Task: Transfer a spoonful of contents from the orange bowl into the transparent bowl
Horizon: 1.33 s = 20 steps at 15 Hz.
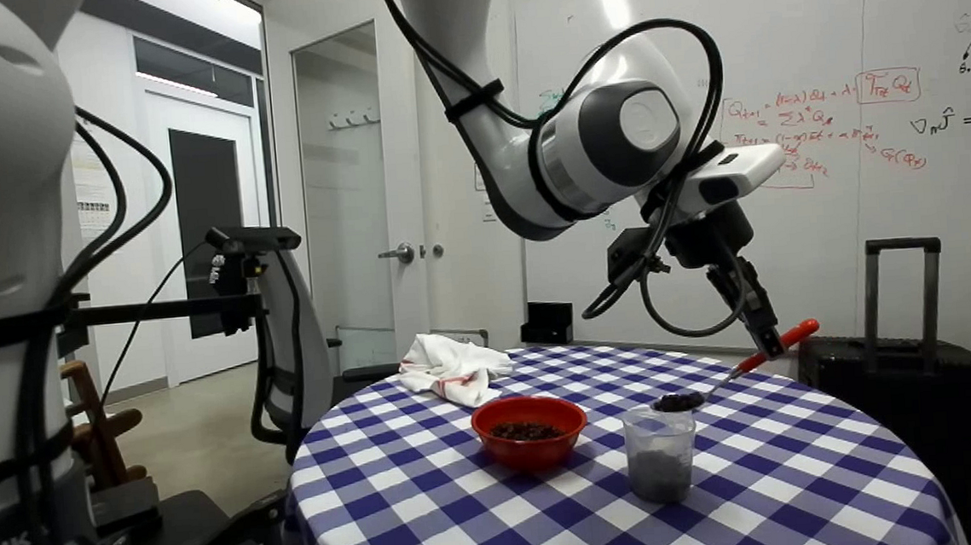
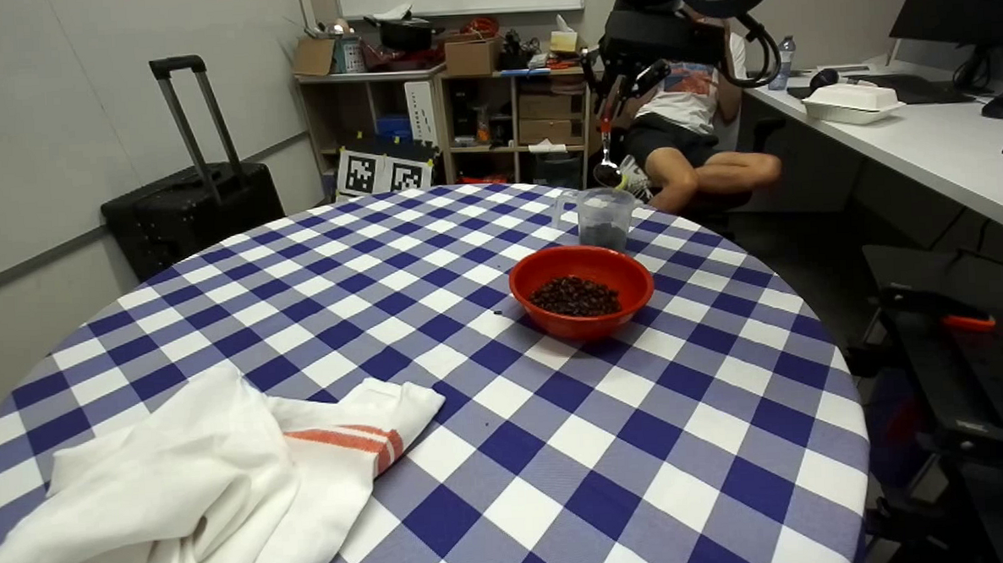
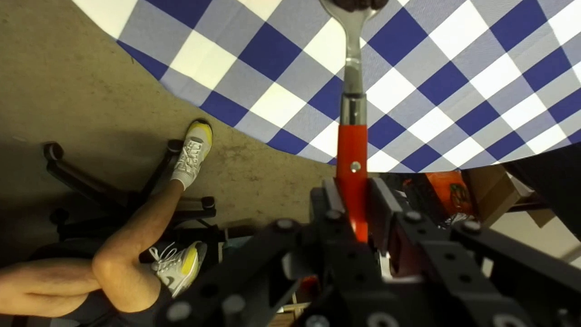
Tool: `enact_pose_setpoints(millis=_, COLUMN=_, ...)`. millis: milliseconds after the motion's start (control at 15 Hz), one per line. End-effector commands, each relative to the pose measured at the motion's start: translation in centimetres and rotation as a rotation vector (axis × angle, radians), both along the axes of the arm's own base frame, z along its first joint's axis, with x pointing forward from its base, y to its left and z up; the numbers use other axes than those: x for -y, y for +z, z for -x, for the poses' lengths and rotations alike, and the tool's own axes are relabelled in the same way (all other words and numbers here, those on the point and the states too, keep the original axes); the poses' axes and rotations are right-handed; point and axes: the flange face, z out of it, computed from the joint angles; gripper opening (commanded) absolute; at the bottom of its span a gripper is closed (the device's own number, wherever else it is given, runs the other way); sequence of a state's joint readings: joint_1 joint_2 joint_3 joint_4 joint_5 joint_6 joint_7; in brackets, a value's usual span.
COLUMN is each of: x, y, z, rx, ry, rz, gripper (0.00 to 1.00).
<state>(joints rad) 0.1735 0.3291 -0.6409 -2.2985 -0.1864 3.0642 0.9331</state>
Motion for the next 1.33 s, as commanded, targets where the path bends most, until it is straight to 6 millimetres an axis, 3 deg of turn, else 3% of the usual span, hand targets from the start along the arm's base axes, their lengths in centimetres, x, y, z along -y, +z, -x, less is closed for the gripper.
enact_pose_setpoints(millis=0, x=-0.7, y=0.3, z=0.5, rx=0.039, ry=-0.006, rz=0.055, gripper=0.05)
enact_pose_setpoints(millis=733, x=-3.7, y=1.1, z=1.9, rx=0.087, ry=-0.031, rz=0.164, gripper=0.05)
enact_pose_setpoints(millis=1267, x=-5.8, y=2.7, z=2.9, rx=0.248, ry=0.011, rz=0.283, gripper=0.05)
